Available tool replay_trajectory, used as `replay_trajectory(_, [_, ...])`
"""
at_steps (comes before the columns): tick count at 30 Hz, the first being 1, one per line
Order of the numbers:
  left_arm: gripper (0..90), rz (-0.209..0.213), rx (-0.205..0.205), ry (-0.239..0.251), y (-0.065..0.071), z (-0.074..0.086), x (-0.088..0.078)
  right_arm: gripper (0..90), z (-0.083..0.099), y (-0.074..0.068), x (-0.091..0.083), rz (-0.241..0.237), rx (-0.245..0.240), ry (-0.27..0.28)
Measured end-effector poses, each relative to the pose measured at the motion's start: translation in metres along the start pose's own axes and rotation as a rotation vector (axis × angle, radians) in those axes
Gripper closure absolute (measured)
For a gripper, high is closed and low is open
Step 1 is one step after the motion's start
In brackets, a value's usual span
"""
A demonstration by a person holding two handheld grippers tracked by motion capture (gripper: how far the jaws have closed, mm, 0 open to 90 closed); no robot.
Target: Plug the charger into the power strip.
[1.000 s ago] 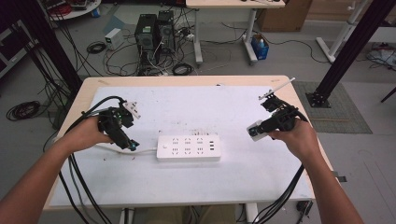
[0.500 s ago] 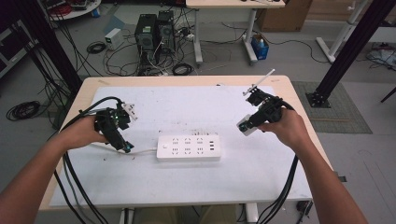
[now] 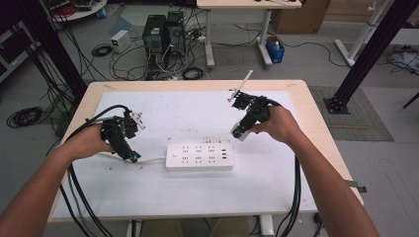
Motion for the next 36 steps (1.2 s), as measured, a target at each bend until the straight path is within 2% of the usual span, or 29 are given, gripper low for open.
replay_trajectory(1, [19.6, -0.013, 0.022, 0.005, 0.001, 0.001, 0.001, 62.2, -0.004, -0.002, 0.007, -0.011, -0.033, -0.013])
replay_trajectory(2, [19.6, -0.013, 0.022, 0.005, 0.001, 0.001, 0.001, 62.2, -0.006, -0.002, 0.012, -0.014, -0.058, -0.024])
replay_trajectory(3, [19.6, -0.021, 0.005, 0.02, 0.002, 0.002, 0.002, 62.2, -0.007, -0.003, 0.016, -0.022, -0.079, -0.033])
replay_trajectory(7, [19.6, -0.024, 0.012, 0.009, 0.0, 0.006, 0.003, 62.2, -0.011, -0.01, 0.035, -0.046, -0.153, -0.072])
replay_trajectory(8, [19.6, -0.028, 0.001, 0.018, 0.001, 0.006, 0.004, 62.2, -0.011, -0.011, 0.04, -0.049, -0.176, -0.086])
replay_trajectory(11, [19.6, -0.027, 0.01, 0.002, 0.002, 0.008, 0.004, 62.2, -0.014, -0.015, 0.053, -0.051, -0.262, -0.093])
replay_trajectory(13, [19.6, -0.031, -0.002, 0.011, 0.004, 0.008, 0.005, 62.2, -0.016, -0.019, 0.06, -0.075, -0.318, -0.083])
replay_trajectory(14, [19.6, -0.03, 0.009, 0.003, 0.004, 0.007, 0.005, 62.2, -0.017, -0.021, 0.064, -0.083, -0.347, -0.081])
replay_trajectory(17, [19.6, -0.031, 0.008, 0.011, 0.005, 0.005, 0.006, 62.2, -0.016, -0.027, 0.075, -0.1, -0.425, -0.1])
replay_trajectory(26, [19.6, -0.023, -0.016, 0.02, 0.005, 0.01, 0.012, 62.2, -0.016, -0.029, 0.097, -0.11, -0.474, -0.145])
replay_trajectory(27, [19.6, -0.02, -0.004, 0.01, 0.003, 0.011, 0.012, 62.2, -0.016, -0.029, 0.099, -0.115, -0.477, -0.151])
replay_trajectory(29, [19.6, -0.024, -0.021, 0.024, 0.003, 0.011, 0.013, 62.2, -0.017, -0.03, 0.103, -0.116, -0.488, -0.154])
replay_trajectory(31, [19.6, -0.021, -0.016, 0.021, 0.003, 0.013, 0.013, 62.2, -0.019, -0.031, 0.107, -0.113, -0.505, -0.156])
replay_trajectory(35, [19.6, -0.022, -0.011, 0.02, 0.001, 0.014, 0.012, 62.3, -0.019, -0.033, 0.112, -0.109, -0.552, -0.194])
replay_trajectory(36, [19.6, -0.022, -0.022, 0.028, 0.002, 0.014, 0.012, 62.3, -0.019, -0.034, 0.112, -0.104, -0.553, -0.204])
Point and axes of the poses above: each handheld gripper's, and its own axes: x roughly forward along the jaws, z roughly out of its underside, y roughly to its right, the point moved 7 cm from there along x, roughly forward along the jaws, and after that the axes turned 13 degrees about y, right-handed, at the moved point
